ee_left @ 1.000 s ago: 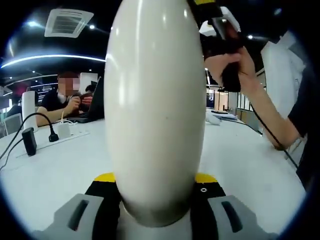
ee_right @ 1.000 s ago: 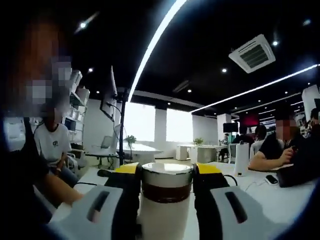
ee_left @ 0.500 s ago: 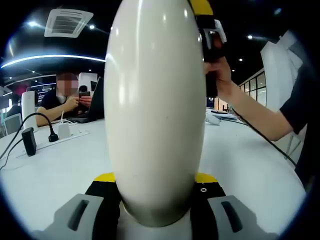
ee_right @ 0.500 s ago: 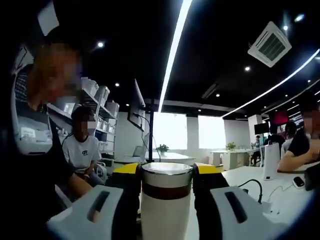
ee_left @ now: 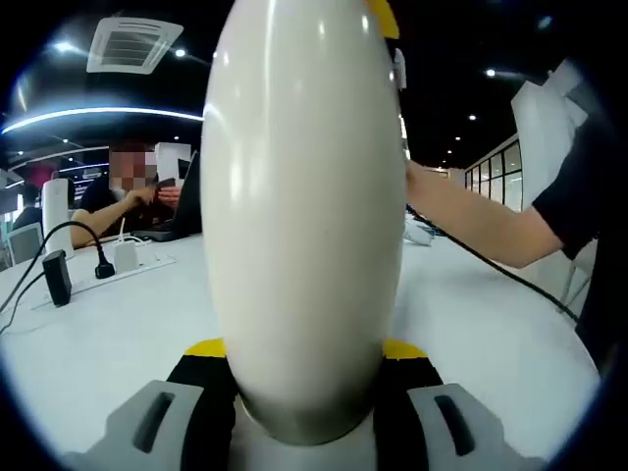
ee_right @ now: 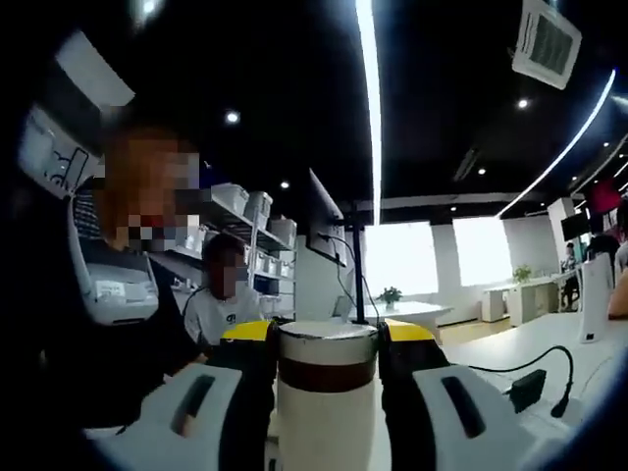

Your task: Grasp the water cup twist off the cup lid place the cup lid on the table

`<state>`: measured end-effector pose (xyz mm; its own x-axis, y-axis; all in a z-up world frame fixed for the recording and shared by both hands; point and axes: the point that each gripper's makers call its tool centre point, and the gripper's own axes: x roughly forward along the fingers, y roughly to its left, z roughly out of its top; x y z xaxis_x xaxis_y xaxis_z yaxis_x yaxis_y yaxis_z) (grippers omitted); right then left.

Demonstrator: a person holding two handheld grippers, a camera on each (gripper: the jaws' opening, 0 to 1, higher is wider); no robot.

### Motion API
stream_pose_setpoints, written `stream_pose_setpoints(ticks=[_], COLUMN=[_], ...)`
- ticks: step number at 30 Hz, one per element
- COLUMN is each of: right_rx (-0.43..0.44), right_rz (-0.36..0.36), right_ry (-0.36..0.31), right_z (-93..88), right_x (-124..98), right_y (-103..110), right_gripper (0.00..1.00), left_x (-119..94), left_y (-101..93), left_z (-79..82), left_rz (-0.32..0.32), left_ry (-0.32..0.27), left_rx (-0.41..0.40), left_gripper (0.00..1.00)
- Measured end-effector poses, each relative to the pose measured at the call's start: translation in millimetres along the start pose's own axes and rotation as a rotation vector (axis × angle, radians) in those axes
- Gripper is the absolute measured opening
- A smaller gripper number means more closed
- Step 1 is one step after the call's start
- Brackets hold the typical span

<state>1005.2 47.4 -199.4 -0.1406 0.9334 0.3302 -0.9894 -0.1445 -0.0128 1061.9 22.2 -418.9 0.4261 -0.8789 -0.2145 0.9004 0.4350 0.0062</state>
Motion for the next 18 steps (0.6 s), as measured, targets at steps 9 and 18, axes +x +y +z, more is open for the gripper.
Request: stream_pose_setpoints(ticks=[9, 18], right_rx=[0.000, -0.089], right_rz=[0.013, -0.179], right_ry=[-0.017, -0.027], right_z=[3.9, 35.9], right_x=[1.0, -11.1], right_y=[-0.1, 2.6], right_gripper=[0.51, 0.59], left_x=[-4.5, -4.4], left_y=[-39.7, -47.8], left_z=[5.7, 7.6], left_rz=[-0.001, -0.002], left_ry=[0.000, 0.000], left_rx=[0.003, 0.001], left_gripper=[0.55, 0.55])
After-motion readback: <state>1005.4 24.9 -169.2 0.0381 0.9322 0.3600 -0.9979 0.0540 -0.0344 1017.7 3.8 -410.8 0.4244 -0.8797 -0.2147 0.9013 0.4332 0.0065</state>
